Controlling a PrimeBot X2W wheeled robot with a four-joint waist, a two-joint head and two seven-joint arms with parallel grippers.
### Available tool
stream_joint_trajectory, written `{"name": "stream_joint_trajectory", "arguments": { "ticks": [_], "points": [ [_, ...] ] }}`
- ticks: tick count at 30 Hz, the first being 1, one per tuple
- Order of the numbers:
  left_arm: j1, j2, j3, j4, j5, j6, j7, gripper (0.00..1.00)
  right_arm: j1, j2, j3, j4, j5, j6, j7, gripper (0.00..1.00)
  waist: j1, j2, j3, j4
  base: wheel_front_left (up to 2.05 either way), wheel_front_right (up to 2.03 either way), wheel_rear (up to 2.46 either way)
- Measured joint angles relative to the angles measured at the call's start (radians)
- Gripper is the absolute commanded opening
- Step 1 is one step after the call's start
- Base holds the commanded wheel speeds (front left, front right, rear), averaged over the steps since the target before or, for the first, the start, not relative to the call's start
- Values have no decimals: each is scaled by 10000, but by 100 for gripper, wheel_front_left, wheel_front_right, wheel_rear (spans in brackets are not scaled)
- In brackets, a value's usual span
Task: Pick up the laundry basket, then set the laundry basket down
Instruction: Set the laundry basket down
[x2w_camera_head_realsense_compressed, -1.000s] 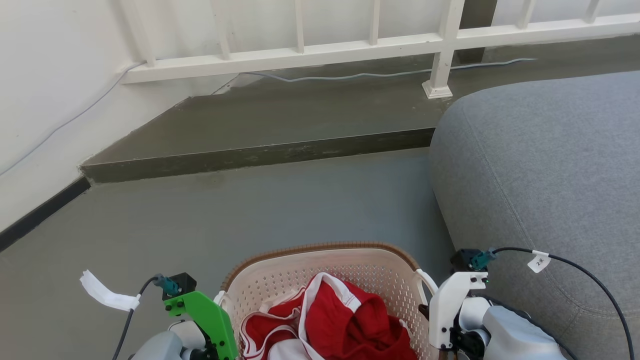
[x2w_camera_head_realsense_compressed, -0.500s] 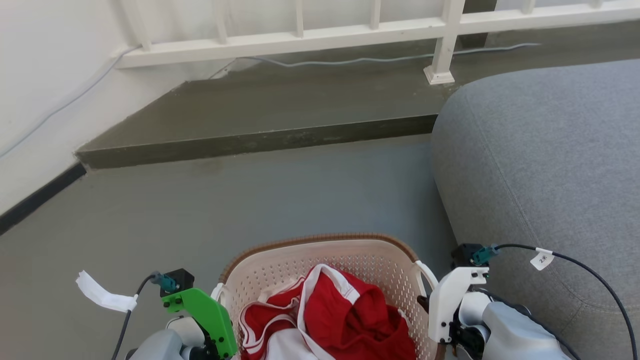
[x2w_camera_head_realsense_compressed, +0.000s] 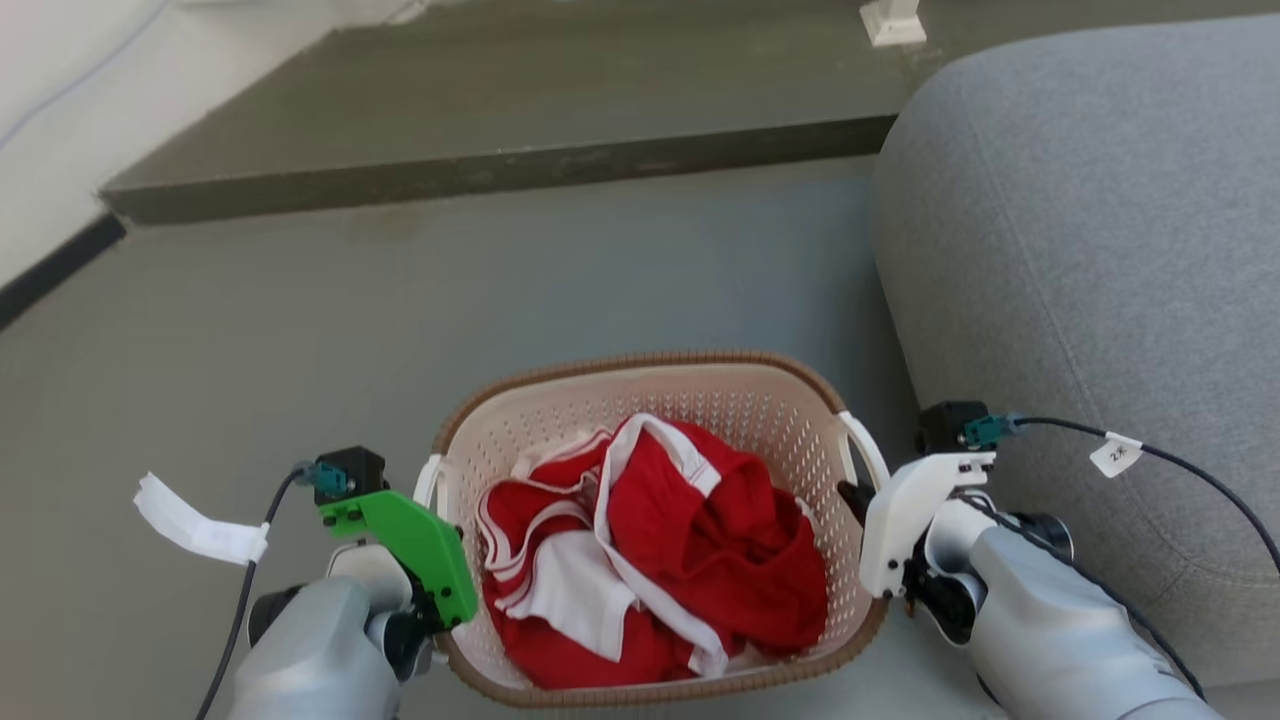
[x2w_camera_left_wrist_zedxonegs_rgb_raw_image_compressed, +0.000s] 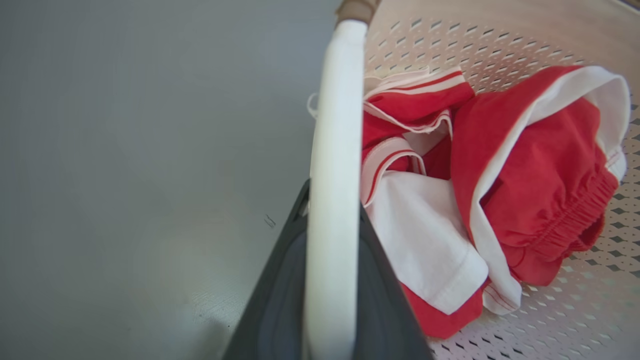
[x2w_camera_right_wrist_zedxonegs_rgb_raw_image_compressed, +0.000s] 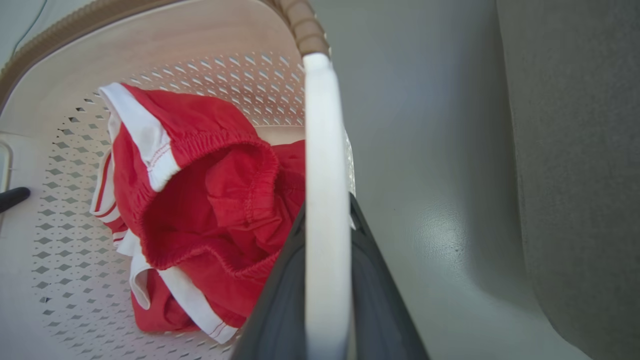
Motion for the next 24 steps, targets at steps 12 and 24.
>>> {"name": "stream_joint_trajectory", "arguments": {
  "ticks": [12, 24],
  "points": [
    [-1076, 8, -155, -401, 345, 309, -830, 0, -1047, -151, -107, -178, -77, -249, -924, 0, 1, 0, 1675, 33, 0, 0, 0],
    [-2271, 58, -238, -688, 598, 514, -1494, 0, -2227, -330, -186, -339, -245, -481, -1639, 0, 2, 0, 3396, 141, 0, 0, 0]
  ]
}}
